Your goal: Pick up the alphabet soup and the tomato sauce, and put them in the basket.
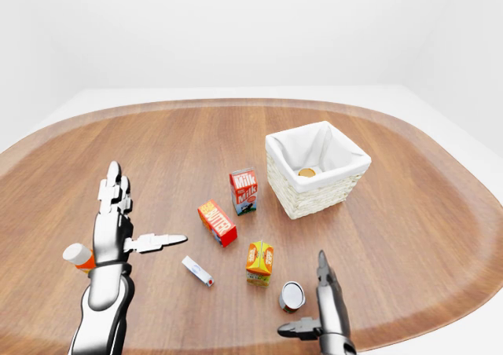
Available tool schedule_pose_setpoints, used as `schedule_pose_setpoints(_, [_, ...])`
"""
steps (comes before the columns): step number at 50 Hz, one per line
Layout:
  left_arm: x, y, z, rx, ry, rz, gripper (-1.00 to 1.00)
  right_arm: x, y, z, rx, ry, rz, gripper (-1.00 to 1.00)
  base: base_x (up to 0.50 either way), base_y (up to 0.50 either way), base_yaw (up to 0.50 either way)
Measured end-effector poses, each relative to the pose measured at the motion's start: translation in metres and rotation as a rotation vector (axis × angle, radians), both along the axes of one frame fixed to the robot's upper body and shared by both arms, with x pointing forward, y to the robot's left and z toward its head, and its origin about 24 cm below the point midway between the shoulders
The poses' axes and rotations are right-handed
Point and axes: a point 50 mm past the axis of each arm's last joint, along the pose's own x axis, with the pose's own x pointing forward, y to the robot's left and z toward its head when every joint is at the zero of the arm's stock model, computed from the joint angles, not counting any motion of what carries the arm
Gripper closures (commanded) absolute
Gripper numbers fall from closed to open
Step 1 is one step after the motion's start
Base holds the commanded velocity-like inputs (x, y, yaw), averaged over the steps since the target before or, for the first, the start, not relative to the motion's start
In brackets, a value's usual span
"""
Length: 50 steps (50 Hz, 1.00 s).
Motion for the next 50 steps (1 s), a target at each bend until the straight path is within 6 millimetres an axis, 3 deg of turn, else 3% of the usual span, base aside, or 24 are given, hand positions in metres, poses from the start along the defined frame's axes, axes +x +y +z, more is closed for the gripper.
schedule_pose_setpoints(50, [0.000, 0.000, 0.000, -0.001, 0.000, 0.000, -1.00, 0.001, 0.012, 0.002, -0.238, -0.061, 0.048, -1.00, 0.00, 0.00, 0.00])
